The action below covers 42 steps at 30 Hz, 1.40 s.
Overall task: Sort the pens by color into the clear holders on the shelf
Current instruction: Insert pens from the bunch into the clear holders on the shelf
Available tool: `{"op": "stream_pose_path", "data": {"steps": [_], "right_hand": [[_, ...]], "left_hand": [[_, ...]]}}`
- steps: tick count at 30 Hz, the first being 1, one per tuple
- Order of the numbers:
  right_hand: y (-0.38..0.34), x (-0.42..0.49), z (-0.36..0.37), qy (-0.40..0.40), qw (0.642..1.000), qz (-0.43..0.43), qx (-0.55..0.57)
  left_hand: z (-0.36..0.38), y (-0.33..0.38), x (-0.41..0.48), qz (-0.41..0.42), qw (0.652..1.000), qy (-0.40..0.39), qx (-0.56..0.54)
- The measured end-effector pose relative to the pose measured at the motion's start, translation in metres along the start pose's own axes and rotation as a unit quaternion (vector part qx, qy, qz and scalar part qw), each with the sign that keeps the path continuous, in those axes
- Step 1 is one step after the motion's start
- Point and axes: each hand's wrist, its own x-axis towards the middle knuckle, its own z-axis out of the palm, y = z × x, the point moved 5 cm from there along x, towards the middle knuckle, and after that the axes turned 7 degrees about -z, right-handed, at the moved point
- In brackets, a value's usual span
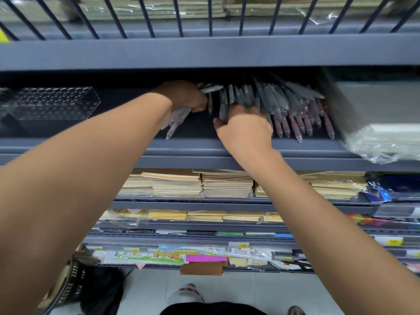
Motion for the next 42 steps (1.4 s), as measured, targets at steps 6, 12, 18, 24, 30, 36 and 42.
{"op": "stream_pose_path", "data": {"steps": [6, 12, 18, 24, 30, 36, 42], "right_hand": [[-0.001, 0.016, 0.007, -0.027, 0.998, 0.045, 0.016], [0.02, 0.022, 0.012, -0.102, 0.957, 0.161, 0.218], [0.03, -0.015, 0.0, -0.025, 0.805, 0.205, 0.556], [0.021, -0.06, 0.008, -0.118, 0.664, 0.207, 0.709], [-0.004, -0.092, 0.026, -0.171, 0.57, 0.222, 0.772], [-0.059, -0.11, 0.044, -0.248, 0.558, 0.183, 0.771], [-0.145, -0.119, 0.058, -0.299, 0.558, 0.126, 0.764]], "left_hand": [[0.009, -0.024, 0.008, -0.054, 0.962, -0.101, -0.25], [0.007, -0.049, -0.024, -0.03, 0.839, -0.162, -0.518], [0.01, -0.068, -0.069, -0.026, 0.766, -0.128, -0.629], [0.028, -0.097, -0.111, 0.007, 0.711, -0.105, -0.695], [0.053, -0.146, -0.145, 0.006, 0.652, -0.067, -0.755], [0.061, -0.207, -0.168, -0.009, 0.628, -0.013, -0.778], [0.047, -0.284, -0.19, -0.031, 0.622, 0.04, -0.782]]}}
